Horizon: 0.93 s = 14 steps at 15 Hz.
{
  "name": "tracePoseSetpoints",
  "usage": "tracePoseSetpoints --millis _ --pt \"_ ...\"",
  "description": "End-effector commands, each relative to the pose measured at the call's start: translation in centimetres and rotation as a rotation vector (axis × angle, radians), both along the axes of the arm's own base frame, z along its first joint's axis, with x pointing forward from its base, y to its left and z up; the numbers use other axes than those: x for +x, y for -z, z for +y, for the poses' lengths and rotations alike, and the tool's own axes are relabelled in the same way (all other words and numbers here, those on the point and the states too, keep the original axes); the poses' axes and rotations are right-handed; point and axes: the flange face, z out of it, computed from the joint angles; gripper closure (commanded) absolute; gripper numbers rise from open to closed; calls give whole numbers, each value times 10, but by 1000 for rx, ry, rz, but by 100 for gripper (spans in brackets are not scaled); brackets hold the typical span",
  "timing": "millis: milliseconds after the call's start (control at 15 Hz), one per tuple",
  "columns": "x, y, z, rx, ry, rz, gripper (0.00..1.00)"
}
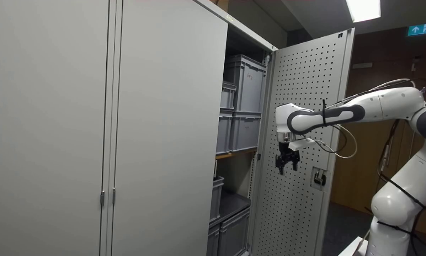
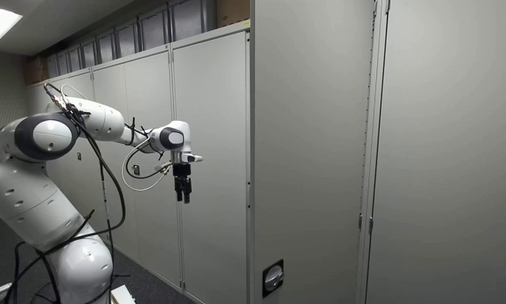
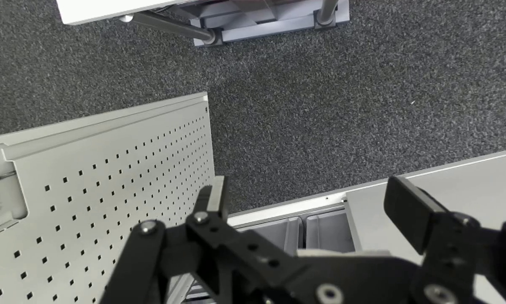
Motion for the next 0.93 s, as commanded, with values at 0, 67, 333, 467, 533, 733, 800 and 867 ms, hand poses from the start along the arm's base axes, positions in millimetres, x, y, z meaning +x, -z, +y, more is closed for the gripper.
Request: tracePoseSetpoints --millis 0,67,333,467,533,733,800,867 --pt "-20 5 -26 -64 -18 -8 0" --pt "-23 7 -32 -76 -14 -10 0" --pt "-43 8 -56 -109 31 -29 0" --pt "-52 5 -64 -106 58 -44 0" --pt "-57 4 -68 -104 70 -52 0" --pt "-72 -4 -79 -103 113 -82 0" --pt "-77 -7 -83 -103 124 -92 0" --pt "-83 -9 -86 -110 133 -102 0"
